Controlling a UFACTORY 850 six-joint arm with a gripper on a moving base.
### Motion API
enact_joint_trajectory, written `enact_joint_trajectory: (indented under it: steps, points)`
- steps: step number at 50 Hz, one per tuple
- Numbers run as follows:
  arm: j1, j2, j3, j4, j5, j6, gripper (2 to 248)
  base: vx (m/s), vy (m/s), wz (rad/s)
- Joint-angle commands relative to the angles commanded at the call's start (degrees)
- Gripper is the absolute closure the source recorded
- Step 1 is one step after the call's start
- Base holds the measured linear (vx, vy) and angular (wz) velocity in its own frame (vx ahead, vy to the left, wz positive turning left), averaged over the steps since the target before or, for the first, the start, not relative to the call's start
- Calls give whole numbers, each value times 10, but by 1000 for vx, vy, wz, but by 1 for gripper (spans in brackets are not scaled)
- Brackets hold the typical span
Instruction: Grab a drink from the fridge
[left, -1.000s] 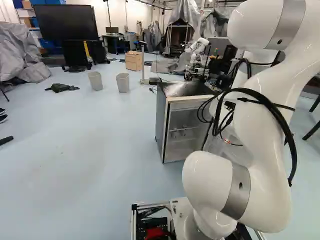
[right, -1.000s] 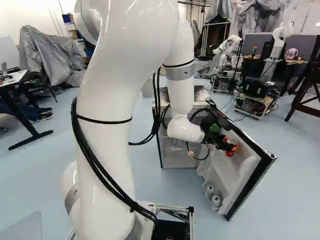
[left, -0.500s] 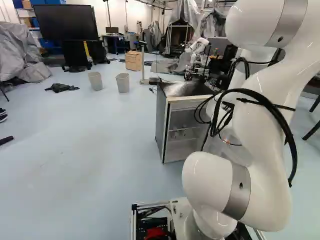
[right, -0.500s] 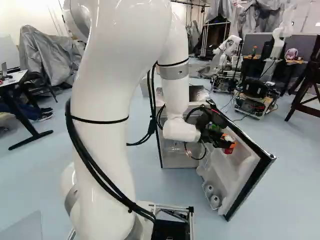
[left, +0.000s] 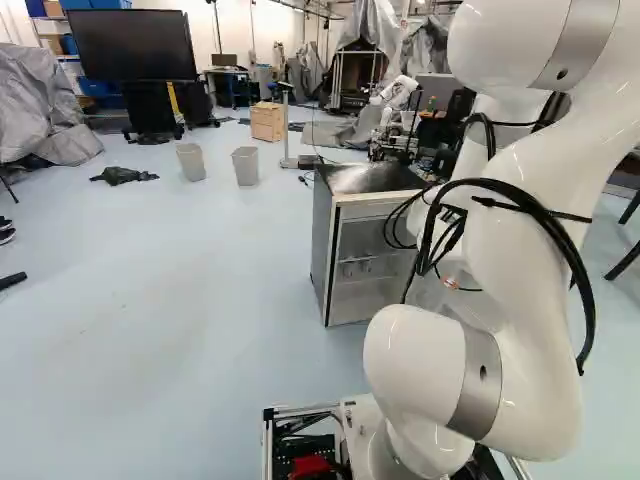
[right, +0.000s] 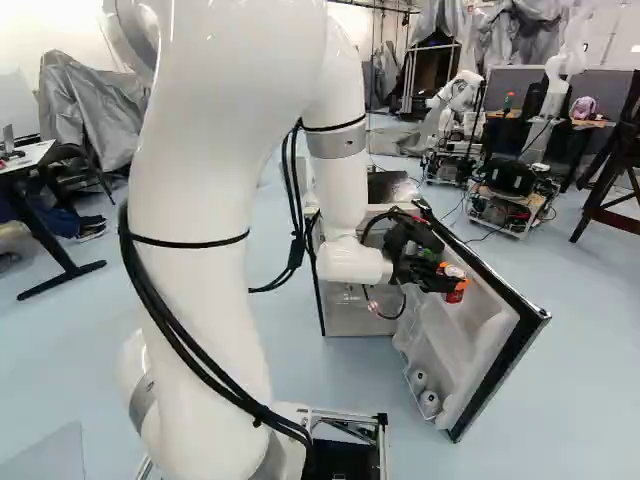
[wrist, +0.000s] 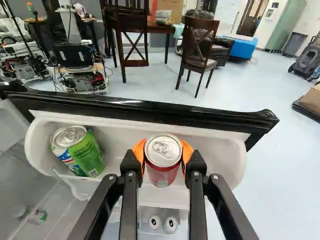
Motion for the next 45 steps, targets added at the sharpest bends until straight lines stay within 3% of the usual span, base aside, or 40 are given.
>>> enact_joint_trajectory:
  steps: [17,45]
  points:
    - [14,14,19,-8,25,0,155,0,0,0]
    - [39,37,48,-64,66,0,155,0,0,0]
